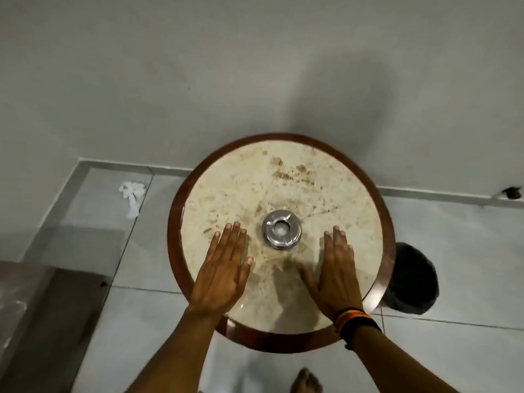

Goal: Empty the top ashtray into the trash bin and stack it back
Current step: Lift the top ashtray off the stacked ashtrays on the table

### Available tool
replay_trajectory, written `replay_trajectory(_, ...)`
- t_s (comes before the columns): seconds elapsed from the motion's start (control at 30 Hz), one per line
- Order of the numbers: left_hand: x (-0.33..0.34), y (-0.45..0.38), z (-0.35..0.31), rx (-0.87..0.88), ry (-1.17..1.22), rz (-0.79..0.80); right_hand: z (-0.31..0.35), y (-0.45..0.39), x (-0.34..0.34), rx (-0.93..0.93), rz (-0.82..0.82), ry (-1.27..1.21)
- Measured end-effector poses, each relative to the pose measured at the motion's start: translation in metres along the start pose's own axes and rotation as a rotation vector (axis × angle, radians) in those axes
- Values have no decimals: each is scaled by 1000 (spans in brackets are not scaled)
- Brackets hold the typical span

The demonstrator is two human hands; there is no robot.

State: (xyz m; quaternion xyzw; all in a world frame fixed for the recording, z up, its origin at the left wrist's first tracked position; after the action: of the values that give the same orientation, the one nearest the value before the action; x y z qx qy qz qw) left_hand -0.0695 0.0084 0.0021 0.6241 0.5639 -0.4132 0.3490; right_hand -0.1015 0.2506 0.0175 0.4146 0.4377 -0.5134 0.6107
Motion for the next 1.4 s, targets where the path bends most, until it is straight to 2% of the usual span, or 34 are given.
replay_trajectory(0.23,58,7,16,-84,1,25,-21,4,52,-2,63,40)
replay_trajectory(0.4,70,14,14,-127,-10,-89,-27,9,63,-17,63,24)
replay_trajectory(0.6,68,12,13,-142,-51,-69,-26,8,63,2,38,-35)
replay_trajectory(0.73,70,11,17,-162,-64,-39,-13,-11,52,63,5,-243)
replay_trajectory(0.87,69,9,16,-163,-84,-34,27,-57,43,-30,29,-357)
replay_trajectory(1.0,70,8,15,-165,-122,-23,48,-88,48,-48,103,-314)
replay_trajectory(1.13,71,9,17,-169,-149,-6,51,-95,50,-69,110,-268)
replay_trajectory(1.4,67,6,13,-170,-113,12,44,-97,34,-40,101,-422)
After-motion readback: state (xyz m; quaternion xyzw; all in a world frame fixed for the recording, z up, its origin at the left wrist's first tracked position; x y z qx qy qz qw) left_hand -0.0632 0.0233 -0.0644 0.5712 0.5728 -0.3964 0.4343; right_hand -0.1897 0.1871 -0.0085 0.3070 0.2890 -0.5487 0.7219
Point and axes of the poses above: each hand's wrist, its own y-axis away from the middle knuckle, its own x-axis out of the palm, z = x × y, the point moved 7 cm from there along -y, towards the middle knuckle, and after that the axes turned 3 degrees about y, right-handed, at the moved point
